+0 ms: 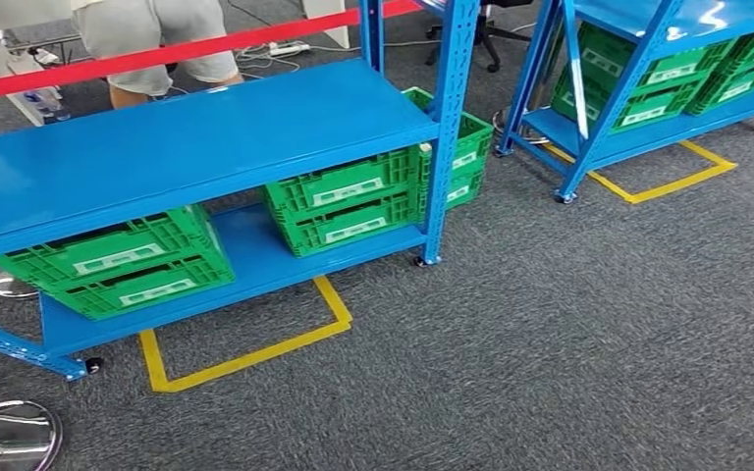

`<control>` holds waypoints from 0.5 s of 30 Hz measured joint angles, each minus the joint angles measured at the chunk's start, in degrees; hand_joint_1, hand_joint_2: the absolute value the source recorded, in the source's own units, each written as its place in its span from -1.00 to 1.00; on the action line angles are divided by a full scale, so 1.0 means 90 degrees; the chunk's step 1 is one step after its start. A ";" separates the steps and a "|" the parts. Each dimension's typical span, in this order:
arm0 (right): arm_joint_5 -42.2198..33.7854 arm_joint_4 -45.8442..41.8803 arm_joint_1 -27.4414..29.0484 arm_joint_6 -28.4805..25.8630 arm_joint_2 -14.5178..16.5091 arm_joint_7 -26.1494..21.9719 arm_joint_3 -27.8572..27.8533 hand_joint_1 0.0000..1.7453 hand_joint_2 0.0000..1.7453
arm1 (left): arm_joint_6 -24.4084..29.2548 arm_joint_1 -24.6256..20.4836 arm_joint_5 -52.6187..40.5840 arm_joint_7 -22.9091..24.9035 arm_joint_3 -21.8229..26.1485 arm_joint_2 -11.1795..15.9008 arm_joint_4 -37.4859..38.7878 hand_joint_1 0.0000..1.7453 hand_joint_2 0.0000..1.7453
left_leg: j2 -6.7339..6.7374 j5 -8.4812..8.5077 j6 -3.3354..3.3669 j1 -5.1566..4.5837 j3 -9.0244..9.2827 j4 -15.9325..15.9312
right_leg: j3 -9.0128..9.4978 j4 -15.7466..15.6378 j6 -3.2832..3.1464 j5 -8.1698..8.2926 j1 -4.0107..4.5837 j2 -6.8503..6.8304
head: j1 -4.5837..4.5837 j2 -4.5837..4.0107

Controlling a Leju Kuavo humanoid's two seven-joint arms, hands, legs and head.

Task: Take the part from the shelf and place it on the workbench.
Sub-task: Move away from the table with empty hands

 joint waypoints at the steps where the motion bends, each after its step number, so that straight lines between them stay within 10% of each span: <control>1: 0.0012 -0.0003 0.0000 -0.0009 0.0001 0.0002 -0.0002 -1.00 -1.00 | 0.0005 0.0013 -0.0034 0.0002 0.0004 -0.0002 0.0000 -1.00 -1.00 | 0.0095 -0.0032 -0.0025 -0.0003 -0.0029 0.0068 | 0.0027 0.0002 -0.0043 -0.0011 0.0004 -0.0070 | -0.0012 0.0000; 4: 0.0040 -0.0007 0.0005 -0.0023 0.0006 0.0002 -0.0012 -1.00 -1.00 | 0.0016 -0.0010 -0.0113 0.0009 0.0010 -0.0005 -0.0002 -1.00 -1.00 | 0.0620 -0.0399 -0.0066 -0.0030 -0.0494 0.0961 | 0.0148 -0.0020 -0.0160 -0.0089 0.0042 -0.0328 | -0.0081 0.0000; 7: 0.0047 -0.0009 0.0014 -0.0026 0.0007 0.0007 -0.0026 -1.00 -1.00 | 0.0016 -0.0018 -0.0139 0.0012 0.0012 -0.0013 -0.0002 -1.00 -1.00 | 0.0741 -0.0562 -0.0023 -0.0036 -0.1088 0.1885 | 0.0256 -0.0021 -0.0211 -0.0225 0.0110 -0.0597 | -0.0090 0.0000; 11: 0.0049 -0.0009 0.0000 -0.0027 0.0023 0.0005 -0.0029 -1.00 -1.00 | 0.0018 0.0025 -0.0156 0.0018 0.0016 -0.0009 -0.0007 -1.00 -1.00 | 0.0993 0.0208 0.0255 -0.0189 -0.0640 0.0782 | 0.0506 -0.0058 -0.0211 -0.0449 0.0183 -0.0856 | -0.0083 0.0000; 15: 0.0072 -0.0011 -0.0046 -0.0035 0.0053 0.0000 -0.0036 -1.00 -1.00 | 0.0026 0.0024 -0.0217 0.0019 0.0026 -0.0008 -0.0019 -1.00 -1.00 | 0.1072 0.0130 0.0378 -0.0266 -0.0355 0.0211 | 0.0696 -0.0114 -0.0086 -0.0463 0.0216 -0.1029 | -0.0071 0.0000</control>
